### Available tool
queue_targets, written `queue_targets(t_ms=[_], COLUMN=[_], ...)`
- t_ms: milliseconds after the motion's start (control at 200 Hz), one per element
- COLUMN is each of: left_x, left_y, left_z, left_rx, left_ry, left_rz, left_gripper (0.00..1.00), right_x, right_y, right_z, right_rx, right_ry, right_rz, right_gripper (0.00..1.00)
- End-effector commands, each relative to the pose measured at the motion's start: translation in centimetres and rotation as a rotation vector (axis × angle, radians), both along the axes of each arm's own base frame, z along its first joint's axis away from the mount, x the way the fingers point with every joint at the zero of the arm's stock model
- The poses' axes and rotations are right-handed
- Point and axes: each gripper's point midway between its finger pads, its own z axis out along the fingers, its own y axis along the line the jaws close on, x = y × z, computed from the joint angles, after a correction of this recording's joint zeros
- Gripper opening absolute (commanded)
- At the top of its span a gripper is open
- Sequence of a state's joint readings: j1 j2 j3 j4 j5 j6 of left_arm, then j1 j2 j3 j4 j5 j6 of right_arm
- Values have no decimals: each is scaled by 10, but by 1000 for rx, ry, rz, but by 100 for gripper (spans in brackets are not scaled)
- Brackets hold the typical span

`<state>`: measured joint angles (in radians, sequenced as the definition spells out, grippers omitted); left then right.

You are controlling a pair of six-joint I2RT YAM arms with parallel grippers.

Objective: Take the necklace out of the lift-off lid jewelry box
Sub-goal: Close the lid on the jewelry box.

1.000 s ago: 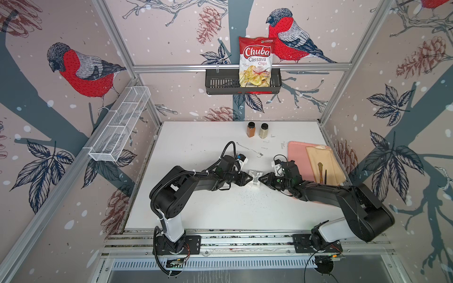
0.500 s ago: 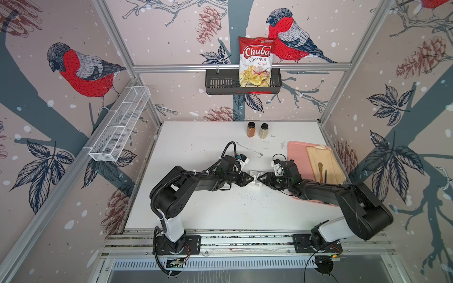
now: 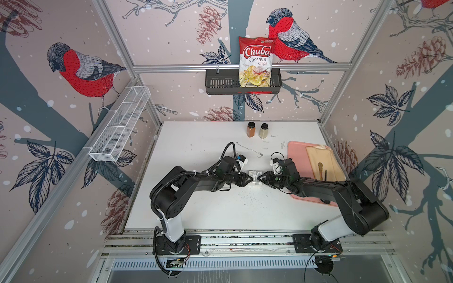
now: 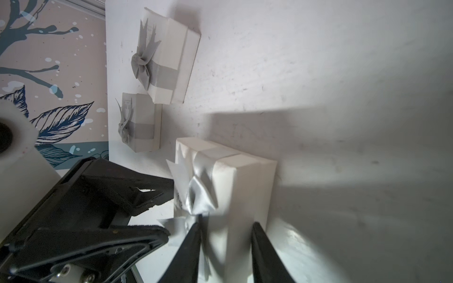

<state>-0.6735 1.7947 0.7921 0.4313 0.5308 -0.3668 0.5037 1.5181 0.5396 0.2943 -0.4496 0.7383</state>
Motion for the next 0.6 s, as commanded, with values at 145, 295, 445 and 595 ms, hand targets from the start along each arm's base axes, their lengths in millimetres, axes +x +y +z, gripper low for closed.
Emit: queue_targets(t_ms=[145, 295, 445, 595], left_x=[7, 13, 22, 32], left_y=[-1, 10, 37, 79], left_z=[26, 44, 64, 89], left_rx=[-42, -30, 13, 31], left_ry=[-67, -108, -170, -224], left_rz=[5, 30, 110, 231], left_gripper=[40, 40, 41, 43], right_x=[12, 19, 21, 24], right_y=[-13, -16, -6, 7], right_z=[18, 25, 30, 31], right_rx=[-178, -257, -357, -473], right_ry=[-97, -125, -163, -203], right_rz=[27, 52, 117, 178], right_gripper=[43, 38, 29, 31])
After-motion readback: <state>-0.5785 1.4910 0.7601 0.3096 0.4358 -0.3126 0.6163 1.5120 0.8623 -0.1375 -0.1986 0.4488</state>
